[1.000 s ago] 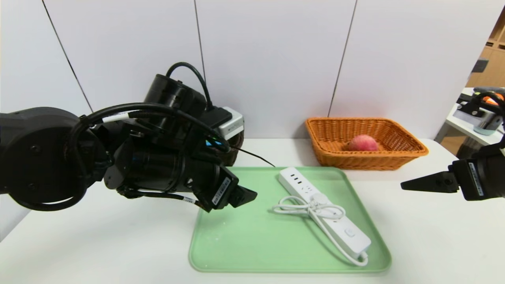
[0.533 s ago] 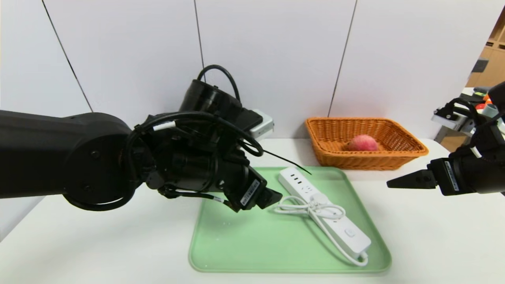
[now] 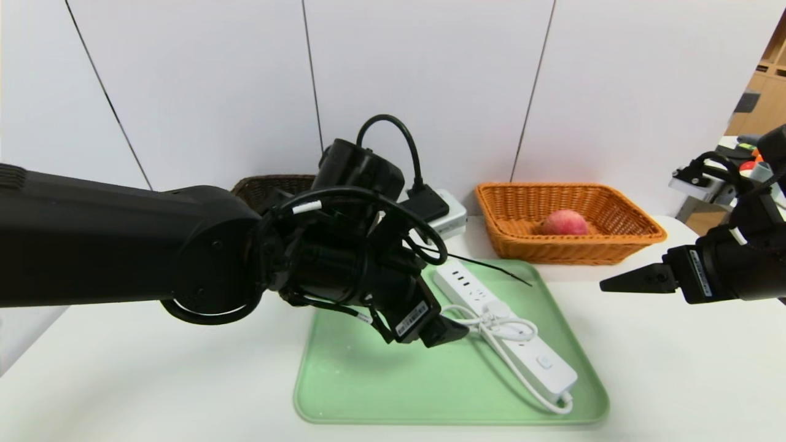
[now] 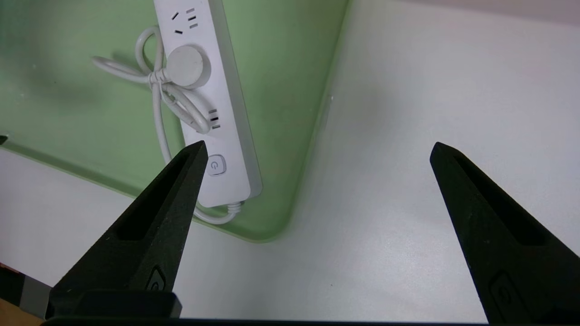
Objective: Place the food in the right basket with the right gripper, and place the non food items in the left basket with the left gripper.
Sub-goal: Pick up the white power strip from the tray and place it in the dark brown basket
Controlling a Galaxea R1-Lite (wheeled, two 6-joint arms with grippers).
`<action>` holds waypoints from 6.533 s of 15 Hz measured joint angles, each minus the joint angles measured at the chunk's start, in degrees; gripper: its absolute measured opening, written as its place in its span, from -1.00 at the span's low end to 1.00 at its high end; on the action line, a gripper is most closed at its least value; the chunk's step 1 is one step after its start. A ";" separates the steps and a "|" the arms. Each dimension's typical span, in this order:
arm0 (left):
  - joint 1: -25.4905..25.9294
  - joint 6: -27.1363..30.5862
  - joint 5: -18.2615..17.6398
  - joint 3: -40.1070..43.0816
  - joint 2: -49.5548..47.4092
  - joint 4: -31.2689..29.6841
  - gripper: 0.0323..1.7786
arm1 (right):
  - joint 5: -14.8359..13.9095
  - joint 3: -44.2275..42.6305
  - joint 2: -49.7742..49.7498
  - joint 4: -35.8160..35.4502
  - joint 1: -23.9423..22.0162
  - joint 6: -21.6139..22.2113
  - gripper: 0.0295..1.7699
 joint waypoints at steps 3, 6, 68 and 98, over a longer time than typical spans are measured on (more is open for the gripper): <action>-0.20 0.04 -1.06 -1.51 2.97 -0.26 0.90 | 0.61 0.13 -0.16 0.13 0.01 0.06 0.91; -0.63 -0.35 -1.19 -2.12 6.50 -4.28 0.90 | 0.61 0.44 -0.35 0.24 -0.05 0.20 0.91; 1.62 -4.52 -0.01 -4.05 3.25 -7.96 -0.86 | 1.77 2.83 -3.11 -0.12 -0.07 0.34 0.92; 36.47 5.57 -4.47 -20.13 9.29 9.53 -0.86 | 2.58 3.02 -1.66 -0.37 -0.10 0.24 0.92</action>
